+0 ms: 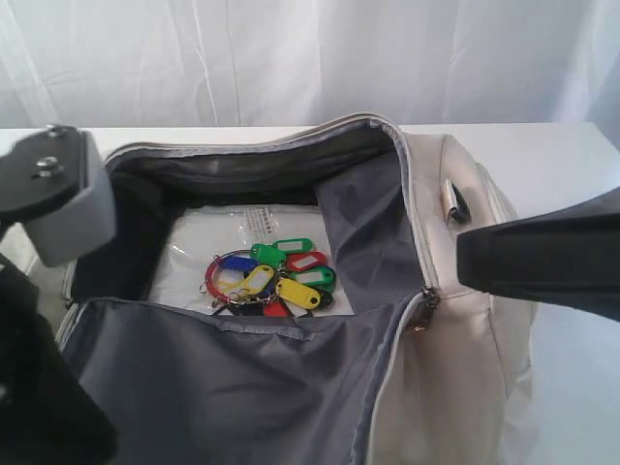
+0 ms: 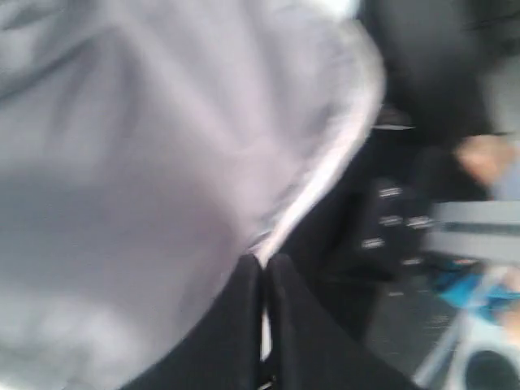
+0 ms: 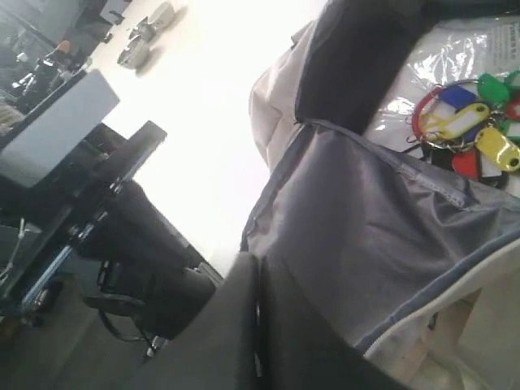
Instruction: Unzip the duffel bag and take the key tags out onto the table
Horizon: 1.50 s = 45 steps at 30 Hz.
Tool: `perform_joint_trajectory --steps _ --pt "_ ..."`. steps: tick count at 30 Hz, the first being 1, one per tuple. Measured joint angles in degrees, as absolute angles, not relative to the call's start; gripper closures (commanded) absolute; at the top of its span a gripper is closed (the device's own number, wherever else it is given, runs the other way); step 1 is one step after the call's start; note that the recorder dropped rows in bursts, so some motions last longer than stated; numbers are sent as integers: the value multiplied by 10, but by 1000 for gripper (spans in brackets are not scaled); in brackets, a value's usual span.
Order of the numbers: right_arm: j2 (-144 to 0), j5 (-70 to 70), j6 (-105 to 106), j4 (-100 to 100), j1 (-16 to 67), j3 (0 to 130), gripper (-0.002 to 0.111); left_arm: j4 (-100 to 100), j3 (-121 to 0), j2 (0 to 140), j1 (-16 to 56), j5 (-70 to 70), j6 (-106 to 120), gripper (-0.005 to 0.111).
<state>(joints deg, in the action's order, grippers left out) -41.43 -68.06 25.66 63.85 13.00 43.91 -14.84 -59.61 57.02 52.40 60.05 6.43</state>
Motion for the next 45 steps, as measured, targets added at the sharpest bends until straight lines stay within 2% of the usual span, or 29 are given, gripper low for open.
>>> perform_joint_trajectory --steps 10,16,22,28,32,37,41,45 --pt "-505 -682 302 634 162 453 108 57 -589 545 524 620 -30 107" --pt "-553 -593 210 379 211 541 108 92 -550 544 524 619 -44 107" --pt "-602 -569 105 197 274 622 108 185 -506 544 524 597 -98 107" --pt "-687 -618 -78 -113 379 697 108 197 -502 546 524 580 -91 107" --pt "-746 -668 -123 -191 434 761 108 200 -502 561 521 569 -72 107" --pt "-797 -681 -126 -122 516 814 108 160 -499 605 436 509 -34 107" --pt "-826 -678 -124 -75 592 816 108 -72 -531 633 331 524 145 107" --pt "-859 -669 -124 -50 641 802 108 -189 -558 639 275 551 247 107"
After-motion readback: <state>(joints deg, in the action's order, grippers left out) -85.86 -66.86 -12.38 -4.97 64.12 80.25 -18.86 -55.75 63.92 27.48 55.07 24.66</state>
